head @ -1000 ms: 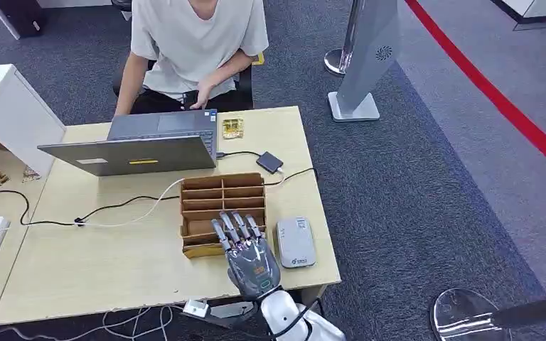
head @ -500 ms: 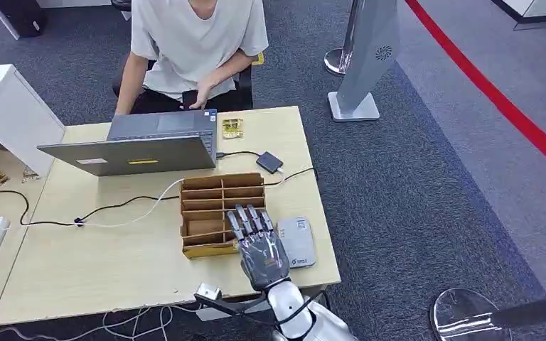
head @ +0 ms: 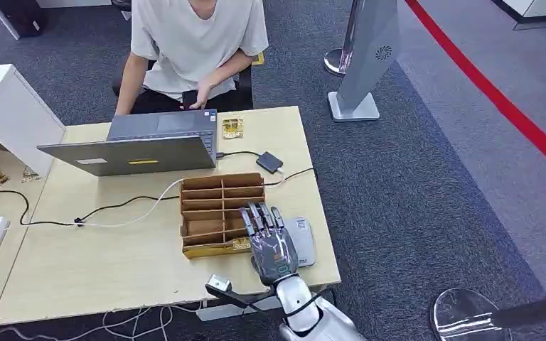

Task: Pass the card to the sensor for recognition and then transmit it.

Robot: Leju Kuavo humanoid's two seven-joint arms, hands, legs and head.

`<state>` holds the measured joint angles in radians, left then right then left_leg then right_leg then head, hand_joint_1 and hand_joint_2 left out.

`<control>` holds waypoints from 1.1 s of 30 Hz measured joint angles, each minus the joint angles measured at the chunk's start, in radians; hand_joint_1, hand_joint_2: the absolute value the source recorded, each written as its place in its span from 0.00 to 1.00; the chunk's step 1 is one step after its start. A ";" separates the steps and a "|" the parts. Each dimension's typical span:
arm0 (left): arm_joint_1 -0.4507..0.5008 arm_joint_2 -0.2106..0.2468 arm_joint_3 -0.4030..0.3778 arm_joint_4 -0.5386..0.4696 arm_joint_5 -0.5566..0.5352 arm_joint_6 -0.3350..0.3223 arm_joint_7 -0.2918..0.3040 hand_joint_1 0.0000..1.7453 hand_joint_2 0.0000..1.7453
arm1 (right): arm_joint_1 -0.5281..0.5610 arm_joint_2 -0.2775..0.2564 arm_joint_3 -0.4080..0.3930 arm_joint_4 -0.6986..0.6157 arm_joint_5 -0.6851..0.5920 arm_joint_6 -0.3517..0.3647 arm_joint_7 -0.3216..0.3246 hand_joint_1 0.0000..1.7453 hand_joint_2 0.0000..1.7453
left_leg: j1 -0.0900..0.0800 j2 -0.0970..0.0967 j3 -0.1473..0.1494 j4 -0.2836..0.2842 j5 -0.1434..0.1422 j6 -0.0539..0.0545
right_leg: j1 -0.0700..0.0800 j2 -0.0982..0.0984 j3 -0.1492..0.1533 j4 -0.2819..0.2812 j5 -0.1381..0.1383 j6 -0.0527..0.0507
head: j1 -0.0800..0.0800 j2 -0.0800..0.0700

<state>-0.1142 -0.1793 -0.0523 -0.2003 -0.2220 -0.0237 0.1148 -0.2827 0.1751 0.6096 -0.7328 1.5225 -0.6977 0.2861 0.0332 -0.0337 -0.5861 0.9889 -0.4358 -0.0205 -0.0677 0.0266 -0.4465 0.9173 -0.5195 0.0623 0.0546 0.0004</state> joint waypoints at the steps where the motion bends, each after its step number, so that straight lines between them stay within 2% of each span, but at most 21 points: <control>1: 0.000 0.000 0.000 0.000 -0.001 0.000 0.000 0.00 1.00 | 0.001 0.000 -0.004 -0.005 0.000 0.000 -0.006 0.00 1.00 | 0.000 0.000 0.000 0.000 0.000 0.000 | 0.000 0.000 0.000 0.000 0.000 0.000 | 0.000 0.000; 10: 0.000 0.000 0.000 0.000 -0.003 0.002 0.000 0.00 1.00 | 0.009 0.003 -0.020 -0.042 0.000 0.000 -0.047 0.00 1.00 | 0.000 0.000 0.000 0.000 0.000 0.000 | 0.000 0.000 0.000 0.000 0.000 0.000 | 0.000 0.000; 33: 0.000 0.000 0.000 0.000 -0.002 0.004 0.000 0.00 1.00 | 0.052 0.032 -0.036 -0.047 0.000 0.000 -0.099 0.00 1.00 | 0.000 0.000 0.000 0.000 0.000 0.000 | 0.000 0.000 0.000 0.000 0.000 0.000 | 0.000 0.000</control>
<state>-0.1140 -0.1797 -0.0523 -0.2003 -0.2243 -0.0198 0.1148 -0.2303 0.2068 0.5734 -0.7793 1.5225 -0.6977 0.1873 0.0332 -0.0337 -0.5862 0.9889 -0.4358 -0.0205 -0.0677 0.0265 -0.4465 0.9173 -0.5195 0.0623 0.0546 0.0004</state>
